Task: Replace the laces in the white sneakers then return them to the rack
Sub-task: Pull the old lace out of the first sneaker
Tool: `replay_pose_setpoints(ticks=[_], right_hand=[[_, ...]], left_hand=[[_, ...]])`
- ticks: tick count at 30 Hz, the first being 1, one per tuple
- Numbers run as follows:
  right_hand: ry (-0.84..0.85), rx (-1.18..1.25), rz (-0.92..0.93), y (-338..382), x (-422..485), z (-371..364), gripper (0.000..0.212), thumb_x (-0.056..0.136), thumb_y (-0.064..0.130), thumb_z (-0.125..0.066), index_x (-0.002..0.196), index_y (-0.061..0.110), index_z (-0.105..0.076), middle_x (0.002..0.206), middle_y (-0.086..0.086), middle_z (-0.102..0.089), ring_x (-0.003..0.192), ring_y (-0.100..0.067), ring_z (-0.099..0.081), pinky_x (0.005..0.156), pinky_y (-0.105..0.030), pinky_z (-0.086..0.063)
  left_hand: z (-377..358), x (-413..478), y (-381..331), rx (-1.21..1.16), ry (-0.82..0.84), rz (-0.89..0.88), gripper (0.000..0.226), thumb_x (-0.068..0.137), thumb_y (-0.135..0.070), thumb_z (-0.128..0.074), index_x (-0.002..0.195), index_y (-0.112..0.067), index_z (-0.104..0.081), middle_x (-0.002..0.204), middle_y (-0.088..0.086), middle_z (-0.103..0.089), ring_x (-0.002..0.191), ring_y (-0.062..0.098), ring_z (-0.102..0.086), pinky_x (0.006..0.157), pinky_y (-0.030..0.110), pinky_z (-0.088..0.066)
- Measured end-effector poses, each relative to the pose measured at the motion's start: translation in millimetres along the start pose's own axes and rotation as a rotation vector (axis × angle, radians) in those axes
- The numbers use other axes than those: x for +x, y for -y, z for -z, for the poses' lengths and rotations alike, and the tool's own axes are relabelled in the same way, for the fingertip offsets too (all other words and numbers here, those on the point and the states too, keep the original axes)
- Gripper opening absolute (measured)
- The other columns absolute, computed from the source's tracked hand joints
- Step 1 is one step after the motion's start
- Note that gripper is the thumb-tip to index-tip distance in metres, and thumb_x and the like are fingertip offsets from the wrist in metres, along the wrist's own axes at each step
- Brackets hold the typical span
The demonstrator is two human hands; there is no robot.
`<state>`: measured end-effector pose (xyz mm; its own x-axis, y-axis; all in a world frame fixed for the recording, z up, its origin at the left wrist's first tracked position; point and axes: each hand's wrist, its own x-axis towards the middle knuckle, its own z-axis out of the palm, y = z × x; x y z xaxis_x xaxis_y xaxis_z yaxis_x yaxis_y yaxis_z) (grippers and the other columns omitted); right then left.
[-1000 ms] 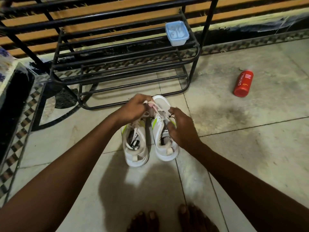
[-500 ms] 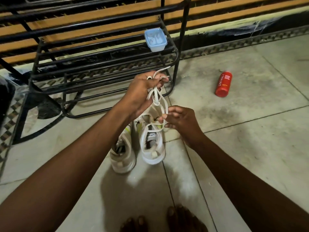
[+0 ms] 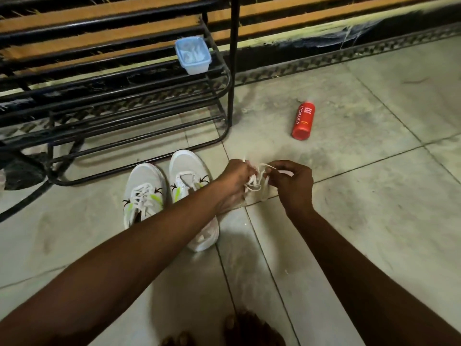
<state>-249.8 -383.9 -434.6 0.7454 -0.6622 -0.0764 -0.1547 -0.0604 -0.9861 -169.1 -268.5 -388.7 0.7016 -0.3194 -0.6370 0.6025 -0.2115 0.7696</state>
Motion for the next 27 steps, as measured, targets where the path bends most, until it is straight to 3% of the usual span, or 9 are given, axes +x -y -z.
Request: replay_pose_setpoints(ticks=[3,5,8,12,16,18,21,23,27], right_hand=[[-0.083,-0.094,0.01,-9,4,8,0.007,0.08,0.012,-0.077,0.083,0.019,-0.078,0.077,0.004,-0.076,0.066,-0.015,-0.074,0.076,-0.049,-0.061],[-0.105,-0.122,0.009,-11,8,12,0.008,0.08,0.012,-0.077,0.082,0.019,-0.079,0.075,0.005,-0.076,0.067,-0.014,-0.074,0.077,-0.049,-0.061],[-0.089,-0.153,0.037,-10,12,15,0.012,0.081,0.01,-0.074,0.085,0.019,-0.08,0.076,0.006,-0.076,0.072,-0.013,-0.074,0.078,-0.045,-0.061],[-0.017,-0.328,0.196,-9,13,16,0.01,0.082,0.012,-0.077,0.09,0.017,-0.081,0.086,0.006,-0.077,0.076,-0.001,-0.068,0.08,-0.021,-0.054],[0.051,-0.429,0.188,-12,12,18,0.012,0.086,0.009,-0.075,0.097,0.006,-0.077,0.09,0.005,-0.067,0.078,-0.003,-0.059,0.078,-0.024,-0.05],[0.044,-0.485,0.182,-16,9,21,0.017,0.089,0.006,-0.069,0.105,0.007,-0.076,0.097,0.0,-0.06,0.084,-0.008,-0.059,0.08,-0.021,-0.046],[-0.001,-0.543,0.17,-23,0,27,0.024,0.092,0.003,-0.061,0.112,0.007,-0.074,0.11,-0.014,-0.061,0.097,-0.022,-0.063,0.088,-0.024,-0.047],[-0.023,-0.574,0.136,-30,-5,32,0.026,0.093,0.004,-0.057,0.112,0.006,-0.074,0.11,-0.017,-0.064,0.102,-0.028,-0.063,0.091,-0.03,-0.047],[0.005,-0.622,0.073,-45,-13,42,0.026,0.094,0.008,-0.055,0.112,0.008,-0.074,0.107,-0.017,-0.067,0.102,-0.03,-0.063,0.091,-0.034,-0.048]], left_hand=[[-10,2,10,-0.007,0.031,0.07,0.025,0.088,0.017,-0.04,0.093,0.001,-0.059,0.092,0.023,-0.052,0.084,0.032,-0.053,0.076,0.039,-0.037],[-13,2,13,0.06,0.077,0.064,0.029,0.09,0.013,-0.04,0.096,-0.01,-0.058,0.098,0.019,-0.05,0.09,0.029,-0.049,0.068,0.034,-0.034],[-12,1,16,0.089,0.14,0.063,0.03,0.096,0.004,-0.041,0.097,-0.025,-0.051,0.096,0.009,-0.052,0.076,0.021,-0.053,0.057,0.022,-0.033],[-9,2,17,0.128,0.2,0.02,0.035,0.104,-0.003,-0.037,0.119,-0.031,-0.05,0.092,0.001,-0.057,0.064,0.015,-0.056,0.053,0.021,-0.044],[-6,3,14,0.599,0.154,-0.274,0.054,0.095,0.009,-0.049,0.146,-0.008,-0.05,0.13,0.017,-0.06,0.106,0.028,-0.063,0.087,0.036,-0.055],[-5,3,19,0.646,0.116,-0.316,0.056,0.089,0.013,-0.057,0.142,-0.006,-0.054,0.124,0.014,-0.063,0.107,0.028,-0.064,0.081,0.03,-0.058],[-5,2,23,0.644,0.12,-0.347,0.059,0.082,0.021,-0.06,0.136,-0.005,-0.058,0.119,0.018,-0.066,0.083,0.027,-0.065,0.061,0.036,-0.061],[-4,3,23,0.658,0.127,-0.392,0.056,0.083,0.02,-0.061,0.132,-0.007,-0.061,0.114,0.016,-0.065,0.073,0.025,-0.065,0.065,0.046,-0.064],[-2,4,22,0.865,0.06,-0.562,0.034,0.089,0.003,-0.06,0.115,-0.018,-0.067,0.106,0.007,-0.067,0.085,0.031,-0.072,0.075,0.046,-0.062]])
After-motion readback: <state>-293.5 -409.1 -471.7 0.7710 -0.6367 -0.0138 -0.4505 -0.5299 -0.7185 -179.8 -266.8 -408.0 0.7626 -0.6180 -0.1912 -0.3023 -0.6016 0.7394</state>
